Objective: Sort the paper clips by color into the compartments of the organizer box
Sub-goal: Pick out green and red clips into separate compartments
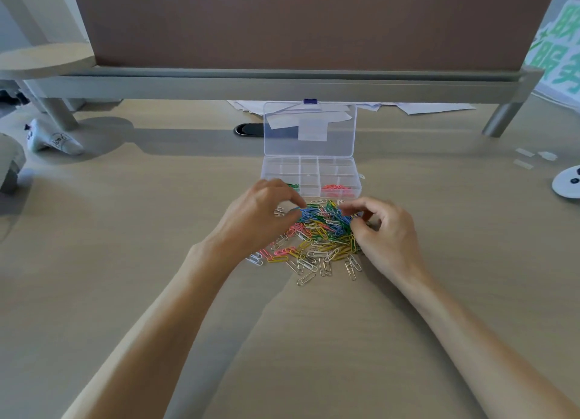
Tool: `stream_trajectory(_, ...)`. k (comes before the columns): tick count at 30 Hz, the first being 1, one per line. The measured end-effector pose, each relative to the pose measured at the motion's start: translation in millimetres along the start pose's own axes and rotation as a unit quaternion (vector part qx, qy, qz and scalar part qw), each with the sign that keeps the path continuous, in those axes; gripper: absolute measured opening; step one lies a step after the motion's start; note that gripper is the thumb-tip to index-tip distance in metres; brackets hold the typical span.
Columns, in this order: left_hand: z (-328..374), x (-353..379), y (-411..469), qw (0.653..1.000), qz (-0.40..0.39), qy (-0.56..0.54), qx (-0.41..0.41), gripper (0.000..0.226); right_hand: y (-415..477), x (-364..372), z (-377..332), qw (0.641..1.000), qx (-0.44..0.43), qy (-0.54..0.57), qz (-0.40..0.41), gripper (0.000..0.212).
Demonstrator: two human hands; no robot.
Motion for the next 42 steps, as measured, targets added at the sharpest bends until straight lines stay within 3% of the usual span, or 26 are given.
stream_trajectory(6, 19, 24, -7, 0.996, -0.045, 0.046, 0.054, 0.028, 2, 18, -8, 0.992, -0.061, -0.090, -0.058, 0.019)
stream_trajectory(16, 21, 10, -6, 0.995, 0.012, 0.069, 0.069, 0.016, 4, 16, -7, 0.989, -0.072, -0.126, -0.032, 0.008)
stream_trajectory(22, 29, 18, -5, 0.995, 0.015, 0.078, 0.063, 0.020, 3, 19, -5, 0.989, -0.065, -0.127, -0.044, 0.015)
stream_trajectory(28, 29, 21, -2, 0.994, 0.000, 0.097, 0.042, 0.015, 0, 15, -10, 0.997, -0.032, -0.042, -0.060, 0.028)
stream_trajectory(34, 18, 19, -2, 0.998, -0.023, 0.067, 0.000, 0.015, 0, 22, -8, 0.990, -0.048, -0.100, -0.086, 0.023)
stream_trajectory(42, 8, 17, 1, 0.997, -0.038, 0.058, -0.018, 0.009, -2, 25, -16, 0.986, -0.089, -0.101, -0.096, 0.034)
Point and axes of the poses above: each hand's wrist, its own y-axis towards the middle knuckle, its own x-axis out of the palm, z = x × y, the point moved 10 cm from there along y, towards the middle knuckle, and after that the axes turned 9 degrees about -x, right-handed, at the moved point
